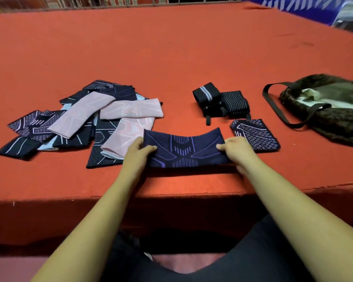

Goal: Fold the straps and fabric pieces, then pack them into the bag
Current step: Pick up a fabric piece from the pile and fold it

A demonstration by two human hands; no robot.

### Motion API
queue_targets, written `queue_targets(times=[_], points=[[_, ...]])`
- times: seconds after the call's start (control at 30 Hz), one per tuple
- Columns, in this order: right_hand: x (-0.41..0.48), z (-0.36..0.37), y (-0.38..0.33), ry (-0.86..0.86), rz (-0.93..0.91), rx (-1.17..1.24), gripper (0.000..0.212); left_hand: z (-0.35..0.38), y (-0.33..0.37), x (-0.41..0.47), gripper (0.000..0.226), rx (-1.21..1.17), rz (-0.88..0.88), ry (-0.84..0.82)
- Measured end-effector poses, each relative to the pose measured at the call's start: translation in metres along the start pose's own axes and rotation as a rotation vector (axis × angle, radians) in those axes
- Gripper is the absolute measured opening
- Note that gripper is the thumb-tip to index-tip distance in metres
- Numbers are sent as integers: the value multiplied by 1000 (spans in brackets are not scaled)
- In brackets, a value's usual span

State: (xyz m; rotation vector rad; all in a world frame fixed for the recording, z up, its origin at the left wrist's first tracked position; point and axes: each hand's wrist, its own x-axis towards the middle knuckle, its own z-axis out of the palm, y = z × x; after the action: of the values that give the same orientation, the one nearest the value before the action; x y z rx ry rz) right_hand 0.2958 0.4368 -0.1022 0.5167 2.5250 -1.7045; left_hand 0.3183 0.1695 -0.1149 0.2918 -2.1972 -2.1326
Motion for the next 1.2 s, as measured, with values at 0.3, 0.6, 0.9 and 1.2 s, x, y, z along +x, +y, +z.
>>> queue_targets(times=[0.3,0.6,0.9,1.2], points=[[-5,9,37,50,-265,-31,29,2,-18,-6,20,164,75,98],[1,8,43,6,-278,-87,23,14,-14,-17,28,65,228,115],[0,6,30,-15,-60,282,55,103,16,-21,30,392,523,-206],[2,9,37,-31,-227,132,47,87,-8,-6,19,546,627,-211]])
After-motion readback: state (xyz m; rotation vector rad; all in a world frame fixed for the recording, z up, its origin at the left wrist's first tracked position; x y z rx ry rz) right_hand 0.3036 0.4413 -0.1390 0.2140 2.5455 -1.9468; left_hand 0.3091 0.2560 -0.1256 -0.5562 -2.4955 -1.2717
